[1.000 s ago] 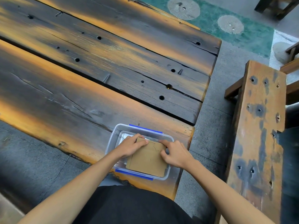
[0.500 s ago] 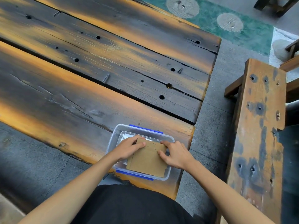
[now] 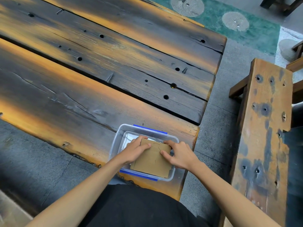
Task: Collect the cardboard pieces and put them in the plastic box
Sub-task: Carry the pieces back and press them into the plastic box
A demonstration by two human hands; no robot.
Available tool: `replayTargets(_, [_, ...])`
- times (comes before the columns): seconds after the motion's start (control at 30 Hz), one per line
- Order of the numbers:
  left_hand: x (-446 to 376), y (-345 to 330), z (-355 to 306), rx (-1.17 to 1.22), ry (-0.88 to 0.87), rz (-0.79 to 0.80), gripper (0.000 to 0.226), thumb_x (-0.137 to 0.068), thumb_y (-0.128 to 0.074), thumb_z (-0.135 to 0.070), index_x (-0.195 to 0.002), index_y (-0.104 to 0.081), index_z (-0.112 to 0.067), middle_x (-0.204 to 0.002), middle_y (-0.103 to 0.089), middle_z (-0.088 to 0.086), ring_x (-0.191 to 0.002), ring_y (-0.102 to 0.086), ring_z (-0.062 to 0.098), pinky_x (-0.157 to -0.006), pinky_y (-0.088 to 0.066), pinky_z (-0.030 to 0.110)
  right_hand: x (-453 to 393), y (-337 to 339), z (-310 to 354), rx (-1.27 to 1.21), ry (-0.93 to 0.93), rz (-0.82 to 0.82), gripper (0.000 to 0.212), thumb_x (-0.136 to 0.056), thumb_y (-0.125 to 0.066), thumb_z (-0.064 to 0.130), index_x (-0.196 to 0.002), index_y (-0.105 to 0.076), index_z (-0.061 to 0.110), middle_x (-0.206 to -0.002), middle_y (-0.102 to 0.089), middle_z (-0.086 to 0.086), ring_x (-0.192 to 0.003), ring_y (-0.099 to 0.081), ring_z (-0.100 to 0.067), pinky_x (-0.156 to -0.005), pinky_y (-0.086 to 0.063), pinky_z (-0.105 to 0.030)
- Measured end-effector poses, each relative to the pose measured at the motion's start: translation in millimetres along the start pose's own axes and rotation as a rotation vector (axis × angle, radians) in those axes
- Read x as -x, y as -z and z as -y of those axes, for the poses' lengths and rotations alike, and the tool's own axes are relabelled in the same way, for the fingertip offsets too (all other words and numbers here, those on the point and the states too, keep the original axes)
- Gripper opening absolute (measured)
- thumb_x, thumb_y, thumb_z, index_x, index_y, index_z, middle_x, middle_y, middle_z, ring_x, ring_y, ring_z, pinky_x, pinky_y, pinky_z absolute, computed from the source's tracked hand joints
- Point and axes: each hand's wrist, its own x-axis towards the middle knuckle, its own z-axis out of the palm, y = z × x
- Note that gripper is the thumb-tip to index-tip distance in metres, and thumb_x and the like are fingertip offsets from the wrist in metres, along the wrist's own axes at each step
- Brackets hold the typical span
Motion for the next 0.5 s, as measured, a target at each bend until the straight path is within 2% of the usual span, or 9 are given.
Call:
replayTargets(0.37, [8, 2, 14, 0.155, -0.005, 0.059, 0.083, -0.077, -0.062, -0.062, -0.149, -0.028, -0.037, -0.142, -0.046, 0.002, -0.123, -0.053, 0.022, -0.105, -0.048, 0.047, 2, -4, 3, 0.005, -0.053, 0.003, 0.077, -0.087, -0.030, 0.076, -0.134, -0.060, 0.023, -0.073, -0.070, 0.002, -0.073, -0.071, -0.020, -0.079, -0.059, -0.038])
replayTargets(0.43, [8, 0, 16, 0.192, -0.001, 0.059, 0.080, -0.080, -0.061, -0.061, -0.149, -0.028, -0.037, -0.142, -0.046, 0.002, -0.122, -0.053, 0.022, -0.104, -0.049, 0.046, 2, -4, 4, 0.010, -0.057, 0.003, 0.076, -0.087, -0.029, 0.075, -0.132, -0.061, 0.022, -0.069, -0.066, 0.004, -0.071, -0.069, -0.019, -0.078, -0.058, -0.037])
replayTargets(0.5, [9, 0, 15, 0.240, -0.007, 0.058, 0.067, -0.093, -0.056, -0.051, -0.151, -0.027, -0.034, -0.141, -0.042, 0.000, -0.120, -0.051, 0.018, -0.096, -0.050, 0.037, 4, -3, 6, 0.005, -0.055, 0.001, 0.077, -0.088, -0.027, 0.075, -0.131, -0.061, 0.021, -0.067, -0.065, 0.004, -0.070, -0.069, -0.019, -0.078, -0.058, -0.037])
